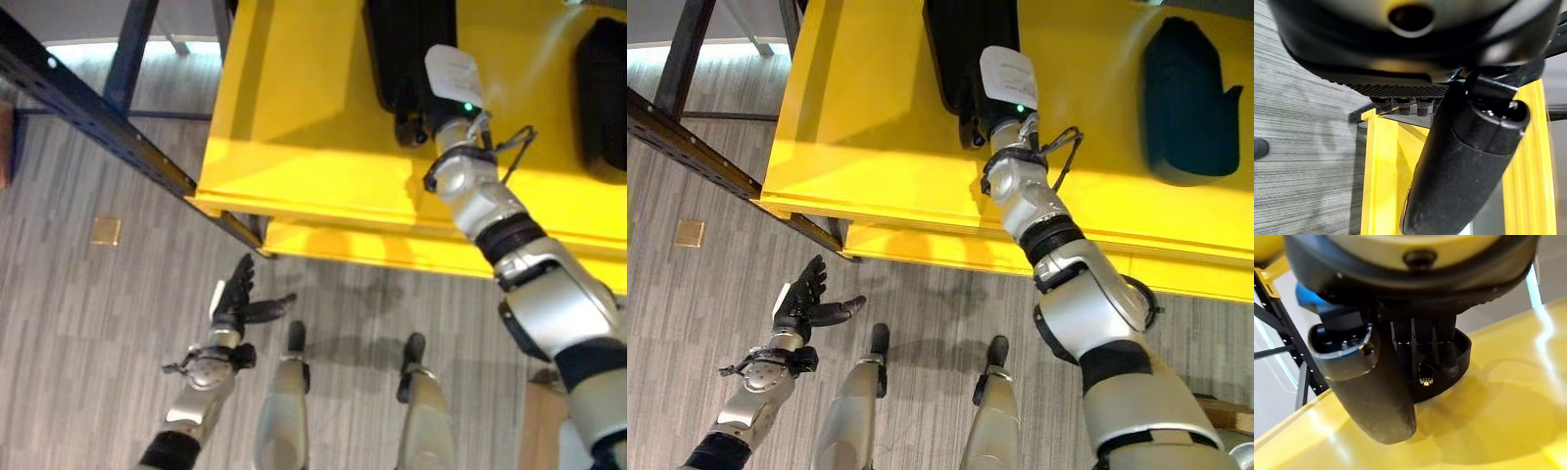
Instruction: Move parts from the plastic box to the shelf.
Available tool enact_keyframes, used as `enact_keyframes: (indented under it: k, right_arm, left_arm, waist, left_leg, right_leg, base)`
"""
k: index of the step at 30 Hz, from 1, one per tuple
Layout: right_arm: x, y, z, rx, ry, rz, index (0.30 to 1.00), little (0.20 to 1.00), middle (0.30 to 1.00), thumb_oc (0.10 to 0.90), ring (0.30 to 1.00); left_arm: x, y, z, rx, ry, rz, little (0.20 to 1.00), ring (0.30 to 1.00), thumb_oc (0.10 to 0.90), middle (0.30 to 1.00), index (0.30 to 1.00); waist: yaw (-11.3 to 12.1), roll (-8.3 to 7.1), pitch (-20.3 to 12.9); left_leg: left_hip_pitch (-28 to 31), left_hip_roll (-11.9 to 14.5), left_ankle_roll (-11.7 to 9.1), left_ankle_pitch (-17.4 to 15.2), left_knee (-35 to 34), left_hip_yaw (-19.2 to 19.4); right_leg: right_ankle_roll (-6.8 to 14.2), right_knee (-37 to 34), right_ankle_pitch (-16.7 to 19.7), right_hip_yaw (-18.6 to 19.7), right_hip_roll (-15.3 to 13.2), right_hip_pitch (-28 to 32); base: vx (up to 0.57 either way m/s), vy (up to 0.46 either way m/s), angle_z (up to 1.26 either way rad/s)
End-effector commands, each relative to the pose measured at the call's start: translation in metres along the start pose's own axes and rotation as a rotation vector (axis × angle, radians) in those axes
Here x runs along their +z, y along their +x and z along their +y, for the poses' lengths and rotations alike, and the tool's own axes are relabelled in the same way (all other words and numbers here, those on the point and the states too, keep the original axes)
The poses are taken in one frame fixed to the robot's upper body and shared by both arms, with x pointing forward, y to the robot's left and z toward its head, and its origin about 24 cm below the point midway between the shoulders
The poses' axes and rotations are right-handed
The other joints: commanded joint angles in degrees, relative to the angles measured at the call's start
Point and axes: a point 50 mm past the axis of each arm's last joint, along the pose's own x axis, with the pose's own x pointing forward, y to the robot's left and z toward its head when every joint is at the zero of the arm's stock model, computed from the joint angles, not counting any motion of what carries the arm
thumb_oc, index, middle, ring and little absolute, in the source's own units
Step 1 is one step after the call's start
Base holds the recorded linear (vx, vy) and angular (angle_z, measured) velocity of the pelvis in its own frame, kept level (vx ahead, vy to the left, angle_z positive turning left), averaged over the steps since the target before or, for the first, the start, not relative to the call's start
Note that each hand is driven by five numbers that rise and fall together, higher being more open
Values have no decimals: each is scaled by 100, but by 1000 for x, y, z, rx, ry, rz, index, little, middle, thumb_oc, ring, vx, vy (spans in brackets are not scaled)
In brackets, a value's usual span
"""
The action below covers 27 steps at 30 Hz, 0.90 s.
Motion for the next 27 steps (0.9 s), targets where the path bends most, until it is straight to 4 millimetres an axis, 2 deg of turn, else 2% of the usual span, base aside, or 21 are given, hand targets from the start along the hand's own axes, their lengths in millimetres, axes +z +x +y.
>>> enact_keyframes:
  k: [1, 6, 10, 14, 21, 27]
  right_arm:
    - [-37, -23, 42, 182, 24, 152, 300, 300, 300, 400, 300]
    - [-41, -33, 58, 241, 132, 186, 300, 300, 300, 400, 300]
    - [-45, -36, 60, 251, 185, 202, 300, 300, 300, 400, 300]
    - [-43, -36, 57, 241, 220, 173, 300, 300, 300, 400, 300]
    - [-20, -34, 45, 209, 234, 41, 300, 300, 300, 400, 300]
    - [-16, -32, 32, 167, 261, 4, 300, 300, 300, 400, 300]
  left_arm:
    - [28, -1, 7, 1, 9, -161, 1000, 1000, 900, 1000, 1000]
    - [28, 2, 5, -4, 17, -155, 1000, 1000, 900, 1000, 1000]
    - [25, 2, 8, 1, 23, -143, 1000, 1000, 900, 1000, 1000]
    - [23, 0, 13, 28, 28, -131, 1000, 1000, 900, 1000, 1000]
    - [20, -3, 24, 93, 26, -118, 1000, 1000, 900, 1000, 1000]
    - [20, -6, 30, 126, 23, -116, 1000, 1000, 900, 1000, 1000]
  waist:
    - [155, -11, -78]
    - [154, -85, -104]
    - [123, -161, -112]
    - [40, -269, -104]
    - [-106, -480, -69]
    - [-201, -556, -30]
  left_leg:
    - [285, 31, 50, -501, 242, 22]
    - [359, 30, 51, -514, 231, 1]
    - [419, 49, 40, -525, 207, -5]
    - [434, 81, 25, -518, 199, 18]
    - [446, 167, -7, -549, 242, 95]
    - [434, 205, -25, -547, 269, 141]
  right_leg:
    - [167, -270, 437, 216, -109, 82]
    - [161, -348, 453, 184, -108, 212]
    - [167, -433, 471, 162, -97, 309]
    - [168, -470, 501, 178, -76, 325]
    - [165, -472, 517, 271, -4, 265]
    - [170, -453, 528, 320, 21, 206]
  base:
    - [0, 0, 0]
    - [2, 1, -1]
    - [-1, 1, 2]
    - [-3, 0, -1]
    - [-16, -3, -11]
    - [-10, -11, -8]
